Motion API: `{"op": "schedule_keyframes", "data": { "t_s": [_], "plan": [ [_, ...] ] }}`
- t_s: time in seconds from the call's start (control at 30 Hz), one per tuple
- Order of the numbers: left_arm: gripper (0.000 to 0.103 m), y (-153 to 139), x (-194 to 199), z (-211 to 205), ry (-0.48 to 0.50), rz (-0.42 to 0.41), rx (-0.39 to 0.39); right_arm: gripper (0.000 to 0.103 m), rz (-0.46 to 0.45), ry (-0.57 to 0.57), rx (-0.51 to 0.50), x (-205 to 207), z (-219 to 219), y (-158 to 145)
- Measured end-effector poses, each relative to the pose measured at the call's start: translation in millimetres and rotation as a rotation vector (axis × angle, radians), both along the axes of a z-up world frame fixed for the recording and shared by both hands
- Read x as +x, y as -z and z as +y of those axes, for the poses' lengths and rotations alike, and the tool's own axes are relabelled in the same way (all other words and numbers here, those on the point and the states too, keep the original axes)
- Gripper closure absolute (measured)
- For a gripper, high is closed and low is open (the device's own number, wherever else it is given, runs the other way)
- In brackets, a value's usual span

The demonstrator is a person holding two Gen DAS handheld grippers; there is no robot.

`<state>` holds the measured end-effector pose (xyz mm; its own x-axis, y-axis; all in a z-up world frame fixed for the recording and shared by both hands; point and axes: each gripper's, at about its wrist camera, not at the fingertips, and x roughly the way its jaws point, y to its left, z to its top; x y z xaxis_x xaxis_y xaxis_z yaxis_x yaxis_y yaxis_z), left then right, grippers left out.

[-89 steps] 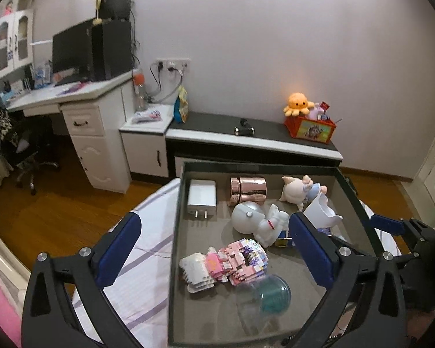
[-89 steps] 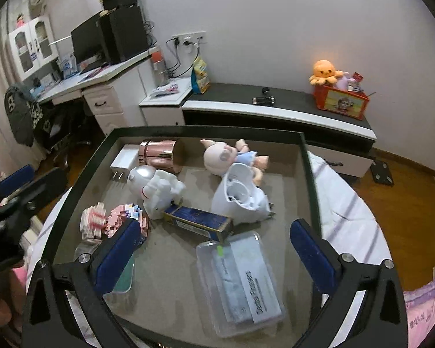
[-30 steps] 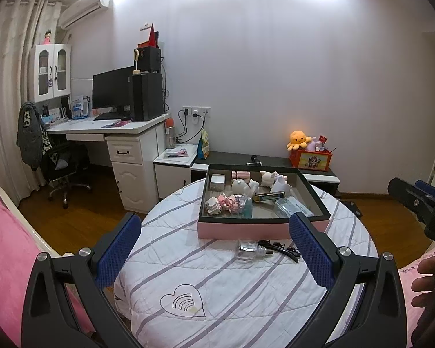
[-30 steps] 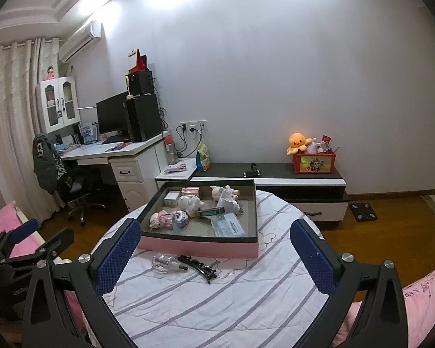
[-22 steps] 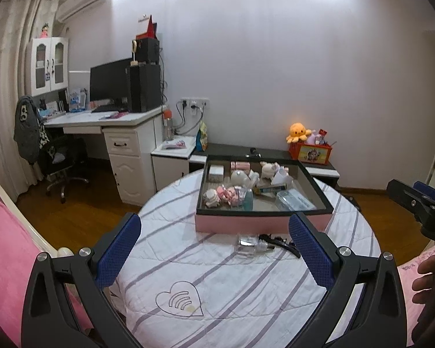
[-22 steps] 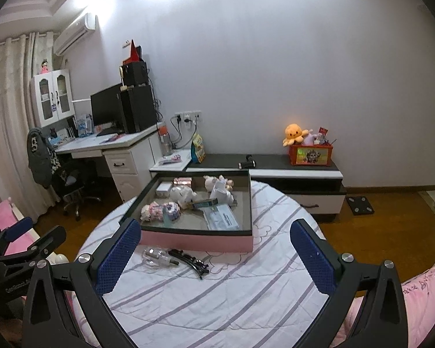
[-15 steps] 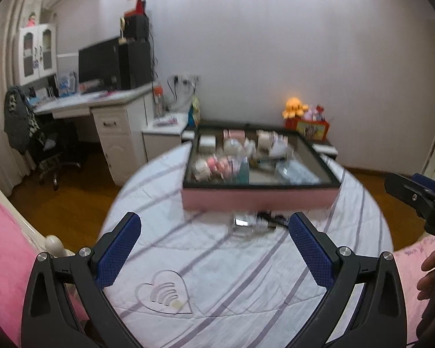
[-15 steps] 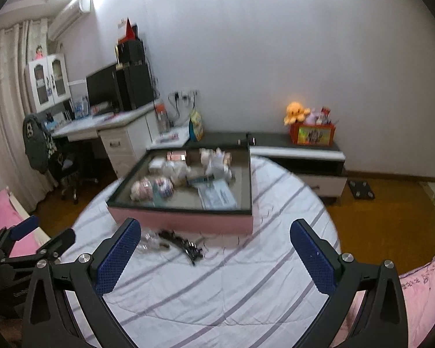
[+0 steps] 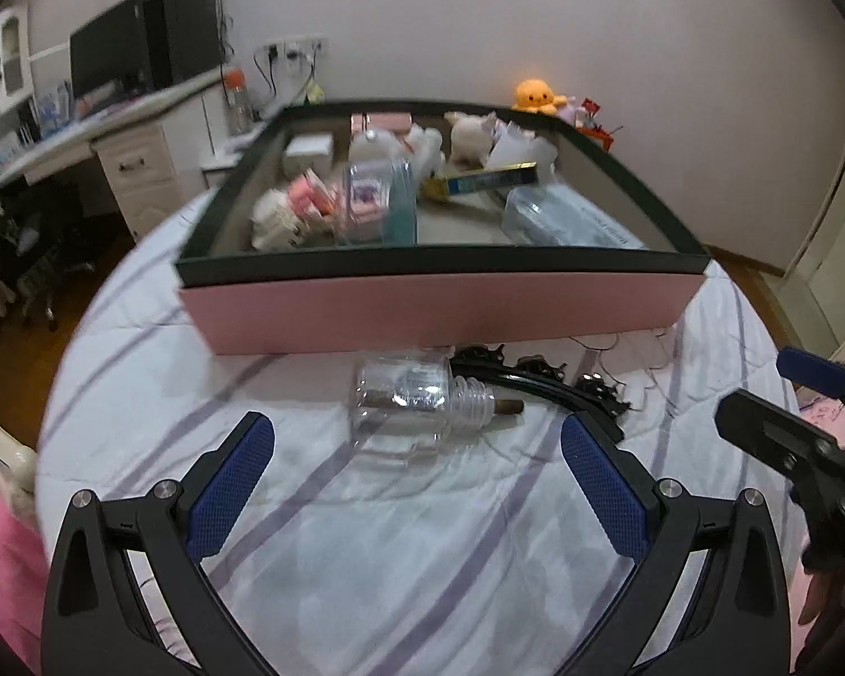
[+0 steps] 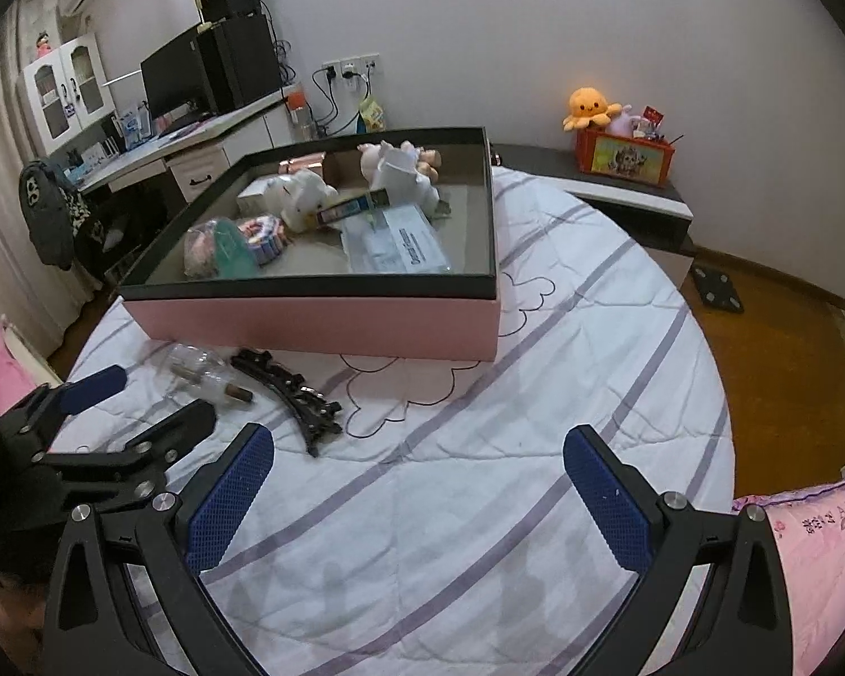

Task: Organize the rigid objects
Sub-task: 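Grasp the clear glass bottle with the left tool, then grasp the black hair clip with the right tool while the left tool lifts the bottle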

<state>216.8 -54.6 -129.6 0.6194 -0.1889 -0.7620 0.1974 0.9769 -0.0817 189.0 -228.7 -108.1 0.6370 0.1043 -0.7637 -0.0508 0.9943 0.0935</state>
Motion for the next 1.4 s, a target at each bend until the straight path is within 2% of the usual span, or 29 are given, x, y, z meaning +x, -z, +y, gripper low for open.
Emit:
{"op": "schedule_keyframes", "data": {
  "t_s": [0.27, 0.33, 0.4, 0.43, 0.57, 0.67, 0.7, 0.73, 0.77, 0.87, 0.97, 1.03, 1.1, 1.17, 1.33, 1.4],
  "plan": [
    [0.0, 15, 16, -10, 0.016, 0.03, 0.072, 0.0, 0.03, -0.009, -0.003, 18, 4, 10],
    [0.006, 17, 20, -7, 0.002, 0.041, 0.06, 0.0, 0.038, -0.018, -0.003, 22, 6, 13],
    [0.023, 18, 21, -4, 0.002, 0.052, 0.044, 0.0, 0.045, -0.028, -0.011, 25, 11, 15],
    [0.027, 17, 21, -2, -0.001, 0.043, 0.043, 0.0, 0.048, -0.034, -0.01, 27, 12, 17],
    [0.027, 15, 18, 8, -0.005, 0.043, 0.001, 0.0, 0.06, -0.055, -0.016, 32, 21, 23],
    [0.027, 12, 12, 18, -0.025, 0.032, 0.002, 0.0, 0.07, -0.08, -0.018, 38, 29, 28],
    [0.029, 11, 9, 22, -0.033, 0.029, 0.005, 0.0, 0.072, -0.093, -0.02, 39, 33, 30],
    [0.037, 10, 7, 26, -0.042, 0.025, 0.01, 0.0, 0.074, -0.101, -0.021, 40, 36, 31],
    [0.04, 9, 5, 30, -0.047, 0.027, 0.016, 0.0, 0.079, -0.116, -0.025, 42, 42, 34],
    [0.04, 8, 1, 43, -0.067, 0.033, 0.014, 0.002, 0.086, -0.149, -0.036, 48, 58, 41],
    [0.04, 10, 0, 49, -0.076, 0.036, 0.009, 0.011, 0.077, -0.165, -0.091, 51, 74, 46],
    [0.04, 10, -1, 52, -0.078, 0.037, -0.001, 0.024, 0.066, -0.199, -0.115, 50, 84, 45],
    [0.041, 9, -2, 53, -0.077, 0.035, -0.008, 0.049, 0.06, -0.225, -0.112, 48, 89, 42],
    [0.041, 8, -4, 53, -0.077, 0.032, -0.013, 0.065, 0.055, -0.247, -0.109, 44, 93, 40],
    [0.041, 5, -8, 54, -0.079, 0.02, -0.022, 0.074, 0.059, -0.275, -0.086, 35, 92, 37],
    [0.041, 3, -8, 54, -0.082, 0.014, -0.023, 0.082, 0.06, -0.277, -0.065, 30, 91, 37]
  ]
}}
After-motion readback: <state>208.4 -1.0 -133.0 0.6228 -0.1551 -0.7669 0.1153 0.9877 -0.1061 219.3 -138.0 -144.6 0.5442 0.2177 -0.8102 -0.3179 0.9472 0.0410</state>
